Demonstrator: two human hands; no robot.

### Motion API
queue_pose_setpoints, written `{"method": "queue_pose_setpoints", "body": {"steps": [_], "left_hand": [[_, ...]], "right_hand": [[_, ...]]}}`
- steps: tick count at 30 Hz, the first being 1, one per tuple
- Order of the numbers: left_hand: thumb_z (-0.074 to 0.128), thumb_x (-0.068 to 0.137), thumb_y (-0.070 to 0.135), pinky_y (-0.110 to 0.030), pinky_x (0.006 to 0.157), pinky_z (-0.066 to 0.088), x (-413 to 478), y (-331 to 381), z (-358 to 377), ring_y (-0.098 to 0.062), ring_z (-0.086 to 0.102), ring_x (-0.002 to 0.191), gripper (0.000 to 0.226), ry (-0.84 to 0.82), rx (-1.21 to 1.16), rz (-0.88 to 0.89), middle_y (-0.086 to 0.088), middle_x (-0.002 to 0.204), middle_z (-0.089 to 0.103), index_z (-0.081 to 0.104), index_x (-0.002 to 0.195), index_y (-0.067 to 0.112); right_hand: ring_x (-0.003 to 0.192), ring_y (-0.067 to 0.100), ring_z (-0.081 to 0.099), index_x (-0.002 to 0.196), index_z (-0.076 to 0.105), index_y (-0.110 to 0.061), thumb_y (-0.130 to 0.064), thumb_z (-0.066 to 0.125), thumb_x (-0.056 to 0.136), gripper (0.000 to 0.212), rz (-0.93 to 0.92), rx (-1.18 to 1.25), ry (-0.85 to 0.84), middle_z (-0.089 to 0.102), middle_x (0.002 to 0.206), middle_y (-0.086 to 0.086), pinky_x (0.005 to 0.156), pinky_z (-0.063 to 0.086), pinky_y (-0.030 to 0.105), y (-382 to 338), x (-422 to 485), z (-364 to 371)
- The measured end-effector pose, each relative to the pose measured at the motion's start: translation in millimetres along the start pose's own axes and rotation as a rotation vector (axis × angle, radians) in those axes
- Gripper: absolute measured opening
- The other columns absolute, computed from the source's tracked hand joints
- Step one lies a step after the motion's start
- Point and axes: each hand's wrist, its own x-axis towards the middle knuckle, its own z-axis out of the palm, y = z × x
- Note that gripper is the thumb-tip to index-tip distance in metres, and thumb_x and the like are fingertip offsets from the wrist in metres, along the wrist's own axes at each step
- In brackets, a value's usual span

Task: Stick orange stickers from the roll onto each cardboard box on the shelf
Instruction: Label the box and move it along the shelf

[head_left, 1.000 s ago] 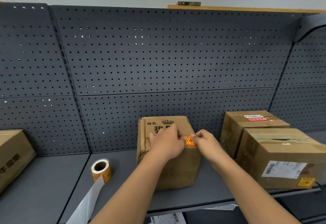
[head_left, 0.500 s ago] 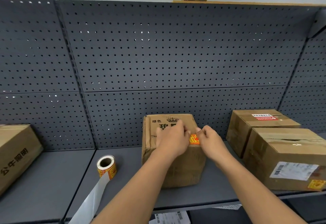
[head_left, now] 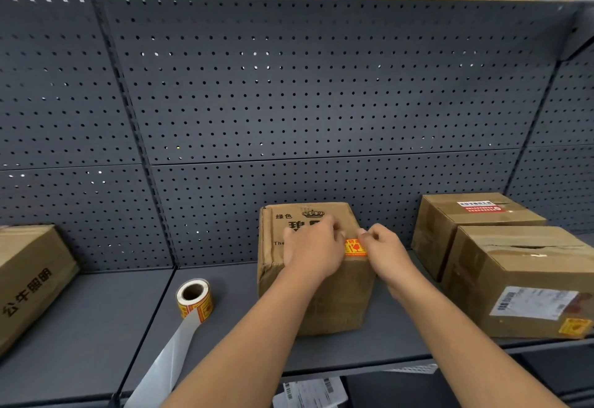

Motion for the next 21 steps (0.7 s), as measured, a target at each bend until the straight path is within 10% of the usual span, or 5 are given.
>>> {"method": "queue_pose_setpoints", "body": {"steps": [8, 13, 21], "left_hand": [[0.035, 0.106, 0.042, -0.048, 0.102, 0.029, -2.9, -4.4, -5.2, -0.02, 0.062, 0.11, 0.036, -0.048, -0.014, 0.063, 0.008, 0.117, 0.071, 0.055, 0.135, 0.038], [0.036, 0.096, 0.066, -0.052, 0.103, 0.029, 0.0, -11.5, -14.4, -0.024, 0.052, 0.131, 0.055, -0.156, 0.014, 0.086, 0.01, 0.139, 0.062, 0.049, 0.143, 0.04], [0.038, 0.1, 0.061, -0.054, 0.109, 0.025, -3.8, -9.9, -15.1, -0.027, 0.042, 0.139, 0.056, -0.201, 0.072, 0.143, 0.004, 0.152, 0.051, 0.041, 0.151, 0.038]], "right_hand": [[0.052, 0.013, 0.044, 0.095, 0.055, -0.015, -0.033, 0.06, 0.103, 0.021, 0.237, 0.226, -0.13, 0.054, 0.066, 0.002, 0.042, 0.031, 0.026, -4.5, 3.9, -13.9], [0.083, 0.021, 0.057, 0.107, 0.059, -0.007, -0.051, 0.055, 0.102, 0.045, 0.047, 0.043, -0.068, 0.062, 0.093, 0.009, 0.07, 0.042, 0.034, -3.9, -5.2, 1.3], [0.077, 0.017, 0.055, 0.105, 0.061, -0.005, -0.04, 0.054, 0.106, 0.036, 0.043, 0.153, -0.092, 0.061, 0.086, 0.006, 0.066, 0.041, 0.033, 4.6, -14.8, -4.9]]}}
